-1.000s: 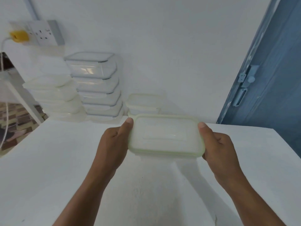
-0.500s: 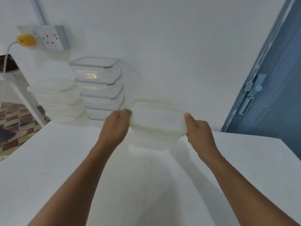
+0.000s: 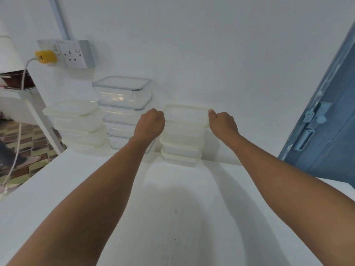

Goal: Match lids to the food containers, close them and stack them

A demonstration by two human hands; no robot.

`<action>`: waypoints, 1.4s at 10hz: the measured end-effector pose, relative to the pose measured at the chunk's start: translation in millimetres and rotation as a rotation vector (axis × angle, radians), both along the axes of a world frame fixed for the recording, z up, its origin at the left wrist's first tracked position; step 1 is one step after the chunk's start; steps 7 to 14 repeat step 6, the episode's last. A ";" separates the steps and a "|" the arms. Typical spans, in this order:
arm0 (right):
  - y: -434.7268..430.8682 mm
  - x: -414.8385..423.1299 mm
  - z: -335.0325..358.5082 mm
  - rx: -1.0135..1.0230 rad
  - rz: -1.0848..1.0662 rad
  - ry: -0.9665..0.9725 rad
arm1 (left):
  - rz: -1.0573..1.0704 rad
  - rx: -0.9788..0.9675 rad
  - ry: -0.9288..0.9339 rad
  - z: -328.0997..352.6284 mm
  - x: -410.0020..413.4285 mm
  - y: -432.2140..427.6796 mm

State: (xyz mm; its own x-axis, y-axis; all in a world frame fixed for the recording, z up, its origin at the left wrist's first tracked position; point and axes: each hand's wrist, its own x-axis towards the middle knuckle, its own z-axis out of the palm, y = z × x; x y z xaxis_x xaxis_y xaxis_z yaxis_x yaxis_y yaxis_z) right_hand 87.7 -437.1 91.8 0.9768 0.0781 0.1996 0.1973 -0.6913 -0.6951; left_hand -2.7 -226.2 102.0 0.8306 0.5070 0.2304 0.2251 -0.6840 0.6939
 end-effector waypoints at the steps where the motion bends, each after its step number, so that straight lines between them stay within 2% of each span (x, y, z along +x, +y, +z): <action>1: 3.0 9.3 -11.5 -0.040 0.005 0.042 | -0.025 0.082 0.043 -10.3 9.1 4.3; 2: 8.1 11.4 -25.4 -0.069 -0.017 0.135 | -0.044 0.145 0.100 -25.0 11.4 3.7; 3: 11.7 12.8 -32.6 -0.021 -0.026 0.165 | -0.053 0.154 0.078 -31.3 13.4 3.1; 4: 11.1 9.2 -31.8 0.001 -0.028 0.161 | -0.037 0.153 0.040 -32.1 12.5 2.7; 5: 7.4 9.5 -31.7 0.027 -0.002 0.149 | -0.071 0.198 0.079 -33.6 12.4 1.8; 6: 5.4 4.0 -34.6 0.083 0.013 0.177 | -0.026 0.123 0.063 -31.0 3.3 -3.6; 14: 5.4 4.0 -34.6 0.083 0.013 0.177 | -0.026 0.123 0.063 -31.0 3.3 -3.6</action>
